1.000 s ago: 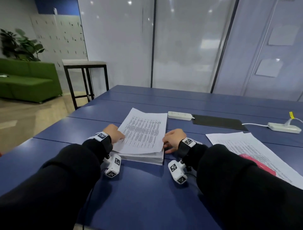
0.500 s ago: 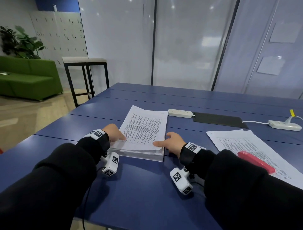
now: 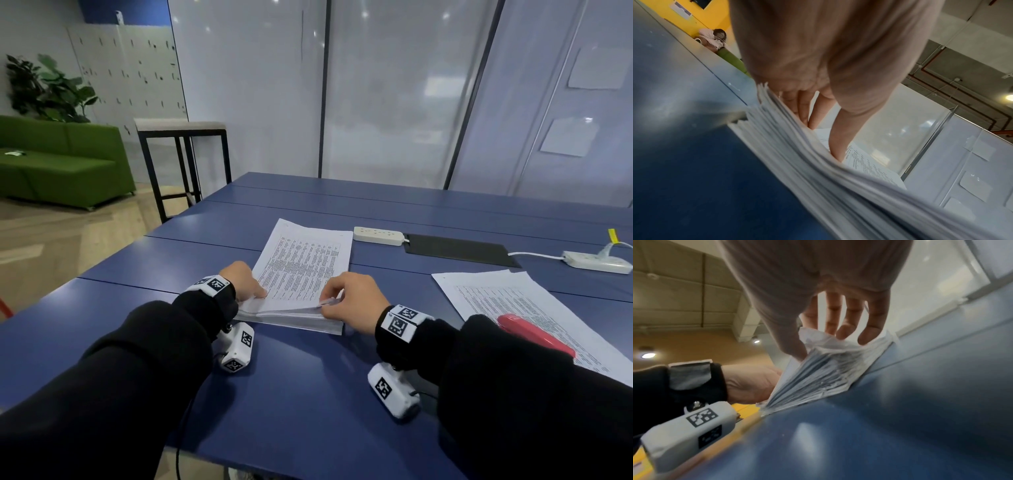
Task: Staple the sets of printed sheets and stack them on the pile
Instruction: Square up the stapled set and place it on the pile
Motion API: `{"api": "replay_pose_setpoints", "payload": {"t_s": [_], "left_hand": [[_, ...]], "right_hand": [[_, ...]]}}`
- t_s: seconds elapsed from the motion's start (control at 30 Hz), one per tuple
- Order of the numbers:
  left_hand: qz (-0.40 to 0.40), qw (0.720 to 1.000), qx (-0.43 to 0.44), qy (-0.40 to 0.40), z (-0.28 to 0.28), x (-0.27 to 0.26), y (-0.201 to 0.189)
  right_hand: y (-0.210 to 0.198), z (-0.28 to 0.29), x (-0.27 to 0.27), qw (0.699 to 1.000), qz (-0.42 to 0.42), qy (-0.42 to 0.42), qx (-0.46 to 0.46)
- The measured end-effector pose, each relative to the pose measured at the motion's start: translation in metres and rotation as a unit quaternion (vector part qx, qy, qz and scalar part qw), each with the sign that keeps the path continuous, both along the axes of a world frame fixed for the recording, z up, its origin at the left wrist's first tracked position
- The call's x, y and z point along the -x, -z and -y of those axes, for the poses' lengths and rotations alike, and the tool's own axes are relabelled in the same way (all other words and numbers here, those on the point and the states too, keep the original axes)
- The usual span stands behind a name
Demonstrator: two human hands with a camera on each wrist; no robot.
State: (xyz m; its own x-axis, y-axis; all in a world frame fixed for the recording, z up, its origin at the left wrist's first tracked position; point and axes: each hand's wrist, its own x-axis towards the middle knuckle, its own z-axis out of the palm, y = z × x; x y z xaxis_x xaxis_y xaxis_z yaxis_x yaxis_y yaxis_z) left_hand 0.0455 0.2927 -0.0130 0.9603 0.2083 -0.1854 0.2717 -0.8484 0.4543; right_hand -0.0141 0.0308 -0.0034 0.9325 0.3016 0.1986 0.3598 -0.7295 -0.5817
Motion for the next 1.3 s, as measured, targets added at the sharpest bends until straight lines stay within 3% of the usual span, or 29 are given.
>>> {"api": "replay_pose_setpoints", "payload": {"t_s": [0.2,0.3,0.37,0.43,0.57,0.73,0.83,0.93,1.13,1.3], "left_hand": [[0.004,1.000,0.010,-0.001,0.000,0.000,0.002],[0.001,1.000,0.026,0.003,-0.001,-0.001,0.001],[0.010,0.998,0.054,-0.007,-0.001,-0.004,-0.002],[0.017,0.997,0.080,-0.014,0.000,-0.004,-0.007],[0.022,0.989,0.139,-0.035,0.001,-0.008,-0.008],[0.012,0.969,0.243,-0.042,-0.005,-0.010,-0.003],[0.013,0.966,0.254,-0.054,0.001,-0.002,-0.013],[0.008,0.953,0.297,-0.064,0.004,0.005,-0.020],[0.014,0.927,0.368,-0.064,-0.032,-0.040,0.024],[0.001,0.905,0.421,-0.060,-0.012,0.012,-0.008]], "right_hand": [[-0.005,0.018,0.001,0.998,-0.029,-0.007,0.054],[0.001,0.023,-0.010,0.985,-0.086,0.085,-0.124],[-0.002,0.018,-0.014,0.928,-0.203,0.129,-0.284],[-0.003,0.010,-0.020,0.883,-0.258,0.140,-0.365],[0.009,-0.007,-0.035,0.879,-0.231,0.135,-0.395],[0.019,-0.023,-0.044,0.908,-0.221,0.148,-0.325],[0.018,-0.022,-0.048,0.924,-0.223,0.137,-0.280],[0.023,-0.022,-0.051,0.921,-0.205,0.149,-0.297],[0.029,-0.028,-0.036,0.948,-0.134,0.125,-0.261],[0.039,-0.020,-0.041,0.956,-0.135,0.116,-0.234]]}}
